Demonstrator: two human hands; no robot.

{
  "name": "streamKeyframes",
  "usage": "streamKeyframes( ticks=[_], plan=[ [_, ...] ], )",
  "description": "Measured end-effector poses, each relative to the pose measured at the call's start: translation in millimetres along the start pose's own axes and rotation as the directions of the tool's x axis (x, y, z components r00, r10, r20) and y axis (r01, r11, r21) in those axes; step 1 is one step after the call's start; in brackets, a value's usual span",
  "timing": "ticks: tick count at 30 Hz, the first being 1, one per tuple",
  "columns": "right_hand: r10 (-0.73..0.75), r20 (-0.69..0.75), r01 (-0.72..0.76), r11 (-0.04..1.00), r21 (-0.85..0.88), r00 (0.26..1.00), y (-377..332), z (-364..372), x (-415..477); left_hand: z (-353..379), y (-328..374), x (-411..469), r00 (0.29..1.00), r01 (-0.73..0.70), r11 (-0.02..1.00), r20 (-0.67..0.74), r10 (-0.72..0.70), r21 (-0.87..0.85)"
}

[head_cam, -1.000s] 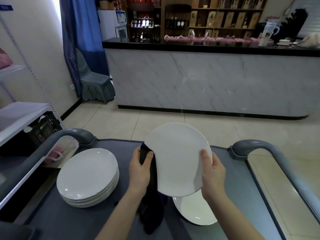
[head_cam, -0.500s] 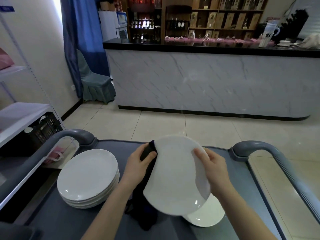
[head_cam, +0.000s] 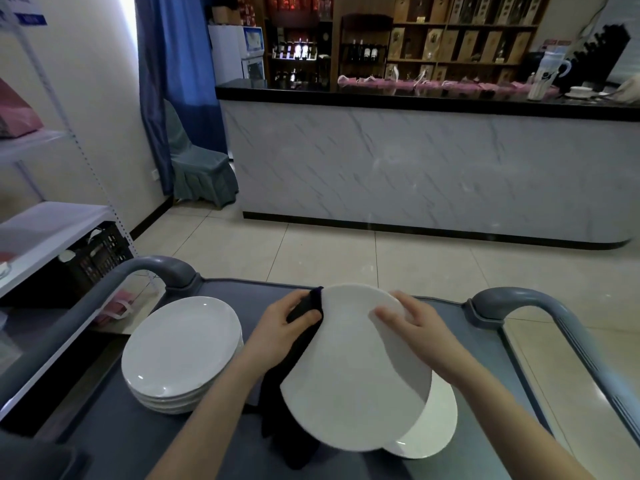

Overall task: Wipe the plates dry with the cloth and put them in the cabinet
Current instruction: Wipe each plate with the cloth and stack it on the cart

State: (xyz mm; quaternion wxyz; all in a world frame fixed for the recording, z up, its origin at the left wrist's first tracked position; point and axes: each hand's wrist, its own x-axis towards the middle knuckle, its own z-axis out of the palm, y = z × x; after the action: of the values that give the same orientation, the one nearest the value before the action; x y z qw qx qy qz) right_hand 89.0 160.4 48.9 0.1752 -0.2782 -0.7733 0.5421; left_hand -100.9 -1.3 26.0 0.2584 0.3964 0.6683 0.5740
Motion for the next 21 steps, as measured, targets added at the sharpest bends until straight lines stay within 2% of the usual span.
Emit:
streamKeyframes(
  ticks=[2, 4, 6, 8, 10, 12, 14, 17, 19, 21],
  plan=[
    [0.045, 0.048, -0.048, 0.996, 0.076, 0.998, 0, 4, 1, -3, 5, 4, 0.998, 0.016, 0.998, 0.056, -0.019, 0.053],
    [0.032, -0.035, -0.026, 0.99, 0.137, 0.999, -1, 5, 2, -1, 9, 3, 1.0, 0.022, 0.999, 0.019, -0.023, 0.035],
    [0.023, -0.164, 0.009, 0.981, 0.195, 0.986, -3, 8, 3, 1, 6, 0, 0.995, 0.033, 0.999, -0.094, -0.036, -0.034],
    [0.066, -0.348, 0.049, 0.949, 0.313, 0.935, -4, 17, 3, 13, -2, -4, 0.962, 0.047, 0.988, -0.259, -0.084, -0.146],
    [0.165, -0.499, 0.079, 0.899, 0.431, 0.851, -5, 33, 2, 32, -9, -10, 0.881, 0.056, 0.966, -0.443, -0.167, -0.252],
    [0.227, -0.557, 0.086, 0.873, 0.48, 0.799, -5, 48, -2, 46, -12, -13, 0.806, 0.054, 0.949, -0.547, -0.224, -0.309],
    [0.209, -0.552, 0.079, 0.889, 0.452, 0.807, -3, 51, -6, 45, -13, -14, 0.814, 0.056, 0.943, -0.532, -0.234, -0.329],
    [0.131, -0.496, 0.06, 0.935, 0.349, 0.859, 0, 35, -7, 27, -12, -8, 0.89, 0.032, 0.981, -0.441, -0.115, -0.191],
    [0.061, -0.4, 0.048, 0.966, 0.256, 0.914, 0, 19, -5, 11, -5, -2, 0.945, -0.013, 0.998, -0.328, -0.009, -0.066],
    [0.01, -0.231, 0.021, 0.991, 0.131, 0.973, -3, 7, -2, 1, 5, 4, 0.989, -0.029, 0.998, -0.142, 0.037, 0.058]
  ],
)
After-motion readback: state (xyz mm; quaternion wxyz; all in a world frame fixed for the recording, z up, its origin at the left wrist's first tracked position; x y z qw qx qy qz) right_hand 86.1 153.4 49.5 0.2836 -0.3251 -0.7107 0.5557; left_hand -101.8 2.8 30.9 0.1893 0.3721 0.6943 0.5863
